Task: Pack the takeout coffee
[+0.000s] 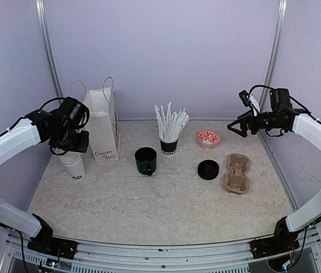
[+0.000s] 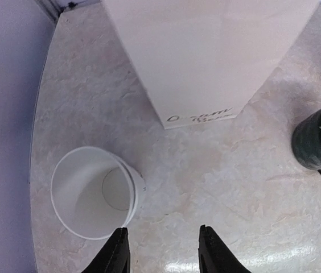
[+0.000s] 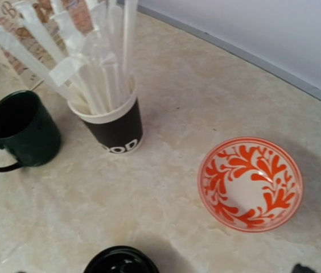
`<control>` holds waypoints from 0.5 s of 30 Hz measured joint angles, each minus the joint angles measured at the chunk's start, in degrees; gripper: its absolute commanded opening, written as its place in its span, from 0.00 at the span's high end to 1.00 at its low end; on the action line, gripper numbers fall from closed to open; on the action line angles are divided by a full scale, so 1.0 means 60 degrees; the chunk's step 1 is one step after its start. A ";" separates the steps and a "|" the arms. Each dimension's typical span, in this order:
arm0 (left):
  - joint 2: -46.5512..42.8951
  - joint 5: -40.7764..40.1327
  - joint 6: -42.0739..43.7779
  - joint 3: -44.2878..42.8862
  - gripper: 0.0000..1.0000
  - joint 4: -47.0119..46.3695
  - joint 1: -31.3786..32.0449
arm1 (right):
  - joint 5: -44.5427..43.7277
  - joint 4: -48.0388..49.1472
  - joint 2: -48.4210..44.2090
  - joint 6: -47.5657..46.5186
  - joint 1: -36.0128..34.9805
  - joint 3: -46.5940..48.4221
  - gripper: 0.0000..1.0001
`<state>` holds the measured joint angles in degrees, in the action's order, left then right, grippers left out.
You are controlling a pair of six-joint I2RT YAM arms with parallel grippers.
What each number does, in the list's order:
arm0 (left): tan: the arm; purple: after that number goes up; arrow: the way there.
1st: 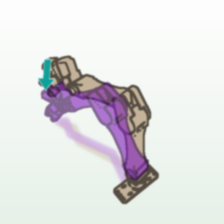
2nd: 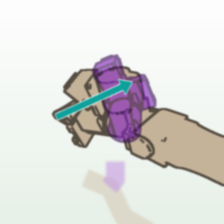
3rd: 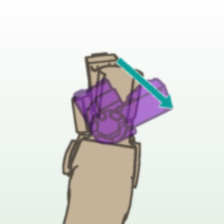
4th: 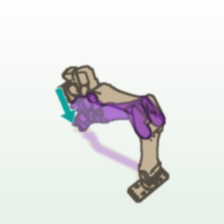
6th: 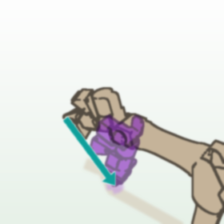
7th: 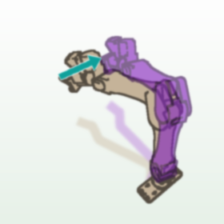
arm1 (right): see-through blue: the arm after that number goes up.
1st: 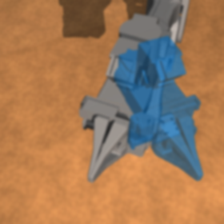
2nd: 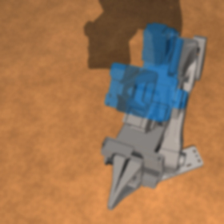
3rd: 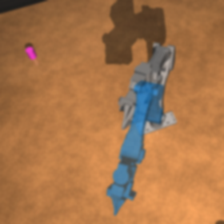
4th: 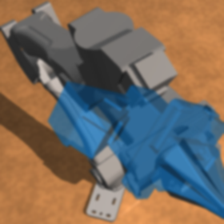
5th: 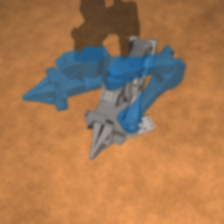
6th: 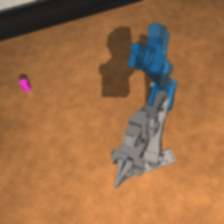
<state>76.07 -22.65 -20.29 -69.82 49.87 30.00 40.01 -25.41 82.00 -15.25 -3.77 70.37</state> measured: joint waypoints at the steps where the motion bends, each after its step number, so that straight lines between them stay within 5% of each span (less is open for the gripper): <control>1: 0.0004 0.0135 -0.0066 0.0004 0.59 0.0244 -0.0255 | 0.0062 -0.0018 0.0015 -0.0025 0.0000 0.0011 0.01; 8: 0.0652 0.1231 0.0022 0.0284 0.59 0.0914 -0.1832 | 0.0568 -0.0211 0.0047 -0.0069 0.0000 0.0040 0.01; 15: 0.1228 0.1668 0.0441 0.0280 0.65 0.0805 -0.2171 | 0.0743 -0.0219 0.0058 -0.0069 0.0000 0.0040 0.01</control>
<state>83.44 -12.64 -17.65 -68.14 54.70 16.97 44.47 -26.72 82.35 -15.66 -3.77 70.61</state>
